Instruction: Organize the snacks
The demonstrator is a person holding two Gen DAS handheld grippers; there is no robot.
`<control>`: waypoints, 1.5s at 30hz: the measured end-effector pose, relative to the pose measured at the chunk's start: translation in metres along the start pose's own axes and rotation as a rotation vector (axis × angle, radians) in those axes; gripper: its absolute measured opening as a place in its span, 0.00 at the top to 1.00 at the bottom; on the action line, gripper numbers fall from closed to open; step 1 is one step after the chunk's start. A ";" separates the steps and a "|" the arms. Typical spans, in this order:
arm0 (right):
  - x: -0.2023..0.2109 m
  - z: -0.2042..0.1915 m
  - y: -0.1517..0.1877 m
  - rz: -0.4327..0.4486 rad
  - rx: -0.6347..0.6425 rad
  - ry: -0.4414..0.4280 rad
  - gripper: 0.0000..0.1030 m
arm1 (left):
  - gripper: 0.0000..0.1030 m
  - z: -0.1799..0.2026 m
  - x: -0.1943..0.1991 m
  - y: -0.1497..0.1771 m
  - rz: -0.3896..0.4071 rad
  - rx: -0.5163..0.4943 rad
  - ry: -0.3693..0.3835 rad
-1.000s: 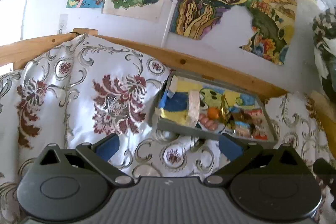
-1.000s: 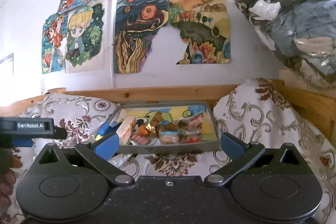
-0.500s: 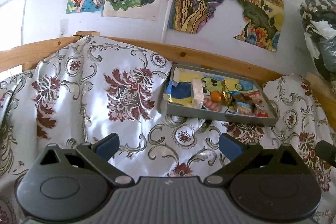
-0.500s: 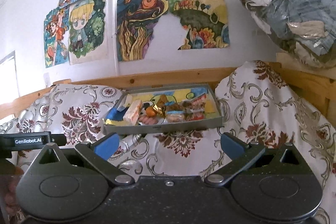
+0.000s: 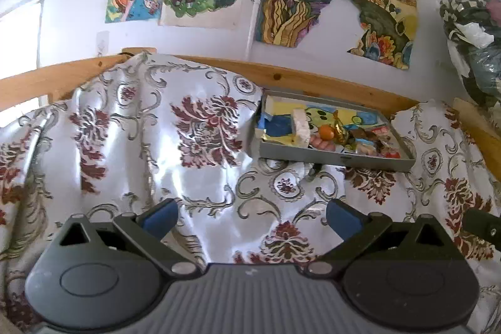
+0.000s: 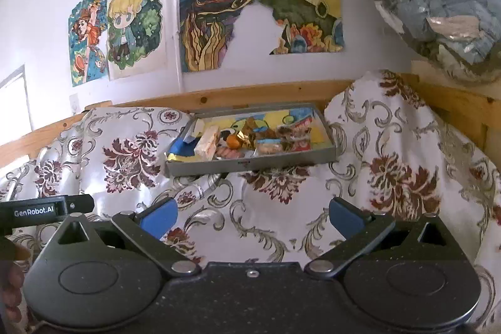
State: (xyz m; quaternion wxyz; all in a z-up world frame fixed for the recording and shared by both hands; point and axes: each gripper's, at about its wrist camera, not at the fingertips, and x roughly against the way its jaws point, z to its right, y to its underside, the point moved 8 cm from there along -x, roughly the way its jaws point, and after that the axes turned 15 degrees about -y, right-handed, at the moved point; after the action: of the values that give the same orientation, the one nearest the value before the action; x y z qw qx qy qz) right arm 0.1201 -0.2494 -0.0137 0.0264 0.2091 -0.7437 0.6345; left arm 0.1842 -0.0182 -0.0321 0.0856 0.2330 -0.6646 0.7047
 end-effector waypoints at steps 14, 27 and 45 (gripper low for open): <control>0.016 -0.023 0.018 -0.046 0.012 -0.012 0.01 | 0.00 -0.020 0.027 0.019 -0.011 -0.027 -0.035; 0.026 -0.026 0.027 -0.069 0.008 0.020 0.01 | 0.00 -0.028 0.053 0.030 0.014 -0.049 -0.079; 0.025 -0.024 0.033 -0.100 0.014 0.027 0.01 | 0.00 -0.029 0.056 0.037 0.013 -0.069 -0.089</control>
State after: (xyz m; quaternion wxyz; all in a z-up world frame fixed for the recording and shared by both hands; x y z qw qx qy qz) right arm 0.0806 -0.2293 -0.0325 0.0665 0.2375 -0.7274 0.6404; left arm 0.1129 -0.0046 -0.0403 0.0597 0.2567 -0.6931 0.6709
